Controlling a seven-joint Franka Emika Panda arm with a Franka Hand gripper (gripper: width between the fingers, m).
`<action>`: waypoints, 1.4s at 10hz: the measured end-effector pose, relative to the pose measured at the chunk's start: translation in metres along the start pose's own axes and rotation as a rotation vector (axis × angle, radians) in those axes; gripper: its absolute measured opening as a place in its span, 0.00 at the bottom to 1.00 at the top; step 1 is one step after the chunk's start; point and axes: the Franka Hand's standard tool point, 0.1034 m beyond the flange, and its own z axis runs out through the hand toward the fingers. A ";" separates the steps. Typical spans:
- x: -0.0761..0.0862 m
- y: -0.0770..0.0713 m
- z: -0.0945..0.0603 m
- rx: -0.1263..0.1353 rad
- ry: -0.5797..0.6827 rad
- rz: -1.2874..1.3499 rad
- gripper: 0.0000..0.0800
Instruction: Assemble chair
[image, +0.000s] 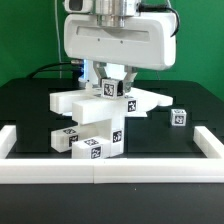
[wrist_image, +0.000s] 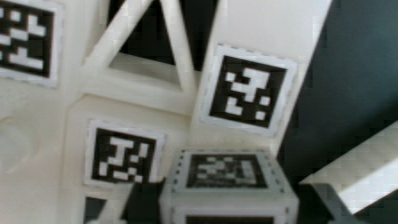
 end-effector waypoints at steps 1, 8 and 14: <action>0.000 0.000 0.000 0.000 0.000 0.056 0.36; -0.002 -0.003 0.000 0.007 -0.005 0.146 0.79; 0.000 -0.004 -0.001 0.015 0.021 -0.411 0.81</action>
Offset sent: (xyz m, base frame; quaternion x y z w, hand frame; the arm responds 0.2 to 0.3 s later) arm 0.0000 0.0000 0.0000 0.0000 0.0000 0.1938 0.9810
